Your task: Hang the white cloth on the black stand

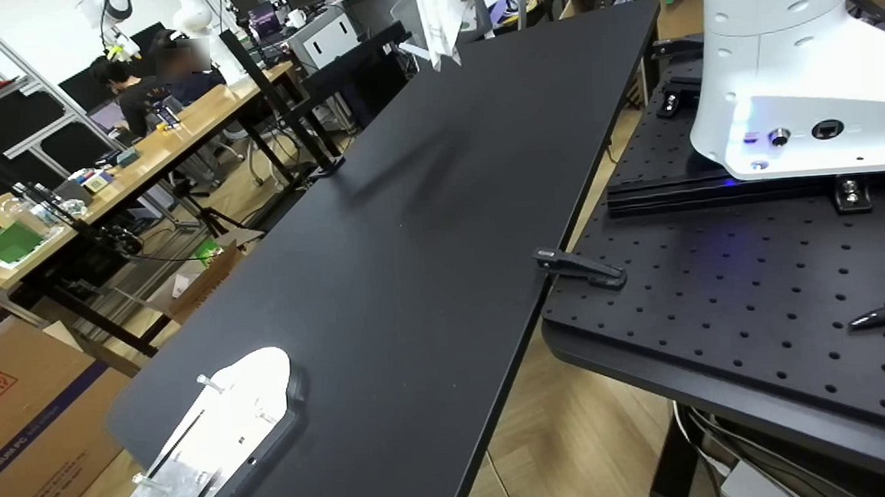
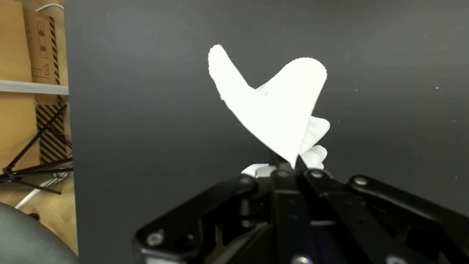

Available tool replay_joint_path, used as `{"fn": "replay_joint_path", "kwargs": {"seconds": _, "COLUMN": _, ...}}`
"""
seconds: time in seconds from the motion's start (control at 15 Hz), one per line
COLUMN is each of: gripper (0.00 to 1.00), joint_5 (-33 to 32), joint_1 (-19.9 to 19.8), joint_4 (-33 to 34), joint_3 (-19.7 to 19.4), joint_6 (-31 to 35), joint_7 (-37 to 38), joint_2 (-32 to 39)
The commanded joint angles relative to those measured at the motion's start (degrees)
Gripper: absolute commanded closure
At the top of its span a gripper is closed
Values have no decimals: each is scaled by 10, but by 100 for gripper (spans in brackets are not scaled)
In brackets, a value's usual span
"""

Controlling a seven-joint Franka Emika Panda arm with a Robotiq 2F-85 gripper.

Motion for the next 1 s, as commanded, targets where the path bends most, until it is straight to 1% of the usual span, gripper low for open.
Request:
{"fn": "replay_joint_path", "kwargs": {"seconds": 0.0, "gripper": 99, "joint_5": 1, "joint_1": -12, "joint_4": 88, "joint_3": -8, "joint_6": -49, "joint_7": -26, "joint_2": 49}}
{"fn": "replay_joint_path", "kwargs": {"seconds": 0.07, "gripper": 99, "joint_5": 2, "joint_1": -15, "joint_4": 97, "joint_3": -9, "joint_6": -53, "joint_7": -33, "joint_2": 55}}
{"fn": "replay_joint_path", "kwargs": {"seconds": 0.13, "gripper": 98, "joint_5": 1, "joint_1": -14, "joint_4": 52, "joint_3": -7, "joint_6": -25, "joint_7": -21, "joint_2": 26}}
{"fn": "replay_joint_path", "kwargs": {"seconds": 0.27, "gripper": 98, "joint_5": 1, "joint_1": -16, "joint_4": 71, "joint_3": -8, "joint_6": -31, "joint_7": -27, "joint_2": 42}}
{"fn": "replay_joint_path", "kwargs": {"seconds": 0.47, "gripper": 98, "joint_5": 1, "joint_1": -16, "joint_4": 76, "joint_3": -7, "joint_6": -32, "joint_7": -27, "joint_2": 50}}
{"fn": "replay_joint_path", "kwargs": {"seconds": 0.53, "gripper": 99, "joint_5": -1, "joint_1": -16, "joint_4": 84, "joint_3": -8, "joint_6": -27, "joint_7": -19, "joint_2": 60}}
{"fn": "replay_joint_path", "kwargs": {"seconds": 0.67, "gripper": 99, "joint_5": -1, "joint_1": -16, "joint_4": 112, "joint_3": -8, "joint_6": -11, "joint_7": -16, "joint_2": 88}}
{"fn": "replay_joint_path", "kwargs": {"seconds": 0.93, "gripper": 99, "joint_5": -14, "joint_1": -11, "joint_4": 185, "joint_3": -7, "joint_6": 29, "joint_7": -9, "joint_2": 151}}
